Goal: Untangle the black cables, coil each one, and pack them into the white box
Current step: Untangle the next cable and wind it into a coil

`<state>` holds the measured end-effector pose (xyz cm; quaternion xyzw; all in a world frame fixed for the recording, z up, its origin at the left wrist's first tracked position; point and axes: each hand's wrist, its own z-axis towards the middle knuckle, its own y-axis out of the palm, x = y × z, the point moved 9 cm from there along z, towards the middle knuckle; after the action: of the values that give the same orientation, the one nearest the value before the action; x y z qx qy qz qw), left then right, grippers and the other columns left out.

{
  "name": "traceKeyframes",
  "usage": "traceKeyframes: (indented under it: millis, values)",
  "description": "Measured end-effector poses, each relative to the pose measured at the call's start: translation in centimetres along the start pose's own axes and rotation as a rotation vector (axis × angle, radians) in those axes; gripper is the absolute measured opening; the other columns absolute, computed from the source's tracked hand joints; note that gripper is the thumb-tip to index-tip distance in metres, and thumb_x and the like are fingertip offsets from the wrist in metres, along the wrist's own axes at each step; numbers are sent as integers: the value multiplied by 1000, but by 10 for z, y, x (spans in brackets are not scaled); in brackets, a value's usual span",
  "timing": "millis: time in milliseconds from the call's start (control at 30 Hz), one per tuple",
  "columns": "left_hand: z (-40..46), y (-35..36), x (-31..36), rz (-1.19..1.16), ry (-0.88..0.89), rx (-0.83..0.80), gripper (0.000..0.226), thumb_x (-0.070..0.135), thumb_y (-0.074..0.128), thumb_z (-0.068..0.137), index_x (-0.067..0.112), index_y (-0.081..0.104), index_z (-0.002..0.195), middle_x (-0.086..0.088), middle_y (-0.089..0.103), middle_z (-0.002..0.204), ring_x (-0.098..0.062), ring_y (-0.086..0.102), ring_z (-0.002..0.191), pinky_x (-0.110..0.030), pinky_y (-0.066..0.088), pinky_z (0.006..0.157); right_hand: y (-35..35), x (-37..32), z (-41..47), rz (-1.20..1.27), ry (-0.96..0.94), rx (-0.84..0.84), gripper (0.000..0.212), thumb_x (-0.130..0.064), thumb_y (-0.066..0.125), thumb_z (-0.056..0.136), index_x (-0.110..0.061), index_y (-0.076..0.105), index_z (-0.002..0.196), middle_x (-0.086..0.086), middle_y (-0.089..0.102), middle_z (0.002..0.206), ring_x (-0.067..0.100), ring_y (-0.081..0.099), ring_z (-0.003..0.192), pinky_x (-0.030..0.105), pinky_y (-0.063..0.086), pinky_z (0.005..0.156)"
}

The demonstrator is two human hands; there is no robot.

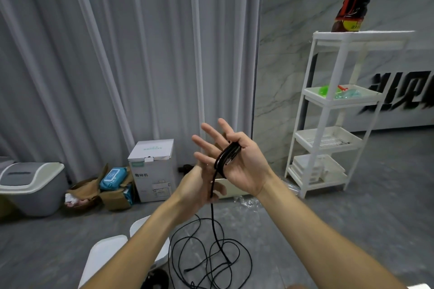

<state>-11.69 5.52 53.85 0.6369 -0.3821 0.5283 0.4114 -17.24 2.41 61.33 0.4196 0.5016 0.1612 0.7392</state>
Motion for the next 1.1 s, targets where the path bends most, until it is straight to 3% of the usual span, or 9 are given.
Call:
traceKeyframes:
  millis: [200, 467, 600, 667, 733, 800, 900, 967, 1100]
  values:
    - [-7, 4, -8, 70, -106, -125, 59, 43, 18, 106, 13, 68, 120, -5, 63, 79, -10, 40, 55, -21, 21, 46, -40, -14, 3, -175, -104, 210, 57, -10, 29, 102, -32, 27, 154, 2, 58, 141, 26, 57, 127, 50, 36, 113]
    - [15, -16, -11, 578, -71, -50, 57, 41, 21, 105, 19, 74, 106, 3, 66, 66, -8, 41, 52, -21, 33, 49, -87, -11, 23, -487, -68, 380, 69, 0, 24, 98, -31, 11, 158, 8, 59, 138, 27, 54, 128, 53, 18, 120]
    - [35, -24, 0, 933, 87, 19, 63, 34, 24, 104, 13, 76, 76, 11, 69, 63, -2, 56, 62, -26, 42, 71, -116, 13, 36, -703, 110, 340, 65, -8, 27, 100, -34, 10, 157, 14, 60, 136, 29, 61, 120, 48, 33, 116]
    - [47, -27, 3, 1109, 155, 23, 56, 37, 22, 99, 17, 68, 74, 10, 68, 64, -8, 56, 64, -32, 46, 70, -121, 31, 38, -840, 243, 254, 61, -14, 31, 97, -26, 18, 155, 24, 66, 120, 19, 67, 100, 46, 38, 112]
    - [57, -30, 7, 1237, 197, 54, 51, 37, 26, 98, 16, 56, 63, 6, 64, 60, -15, 53, 67, -34, 39, 62, -127, 47, 39, -866, 367, 198, 54, -21, 35, 99, -9, 31, 151, 19, 68, 91, 18, 65, 93, 47, 41, 111]
    - [63, -32, 13, 1264, 225, 120, 56, 35, 32, 100, 14, 51, 52, 4, 58, 55, -19, 51, 69, -34, 35, 62, -127, 58, 37, -844, 490, 137, 48, -30, 37, 105, 4, 46, 139, 17, 65, 94, 27, 68, 93, 46, 49, 104]
    - [76, -36, 14, 1234, 244, 154, 61, 42, 31, 96, 7, 60, 55, -3, 65, 62, -23, 59, 74, -38, 47, 75, -128, 67, 31, -873, 657, 7, 49, -30, 27, 107, 7, 42, 135, 26, 66, 117, 36, 71, 84, 41, 52, 97]
    - [83, -40, 10, 1152, 252, 159, 65, 47, 27, 91, 7, 64, 55, -4, 66, 60, -19, 62, 72, -38, 50, 80, -132, 74, 29, -798, 702, -35, 50, -31, 27, 105, 6, 36, 137, 33, 65, 112, 32, 68, 67, 46, 51, 97]
    - [94, -47, 0, 954, 271, 196, 69, 53, 25, 84, 5, 65, 54, 0, 65, 53, -14, 62, 61, -36, 51, 77, -142, 84, 32, -665, 719, -72, 64, -48, 38, 98, 4, 48, 134, 28, 68, 91, 16, 46, 39, 32, 55, 68]
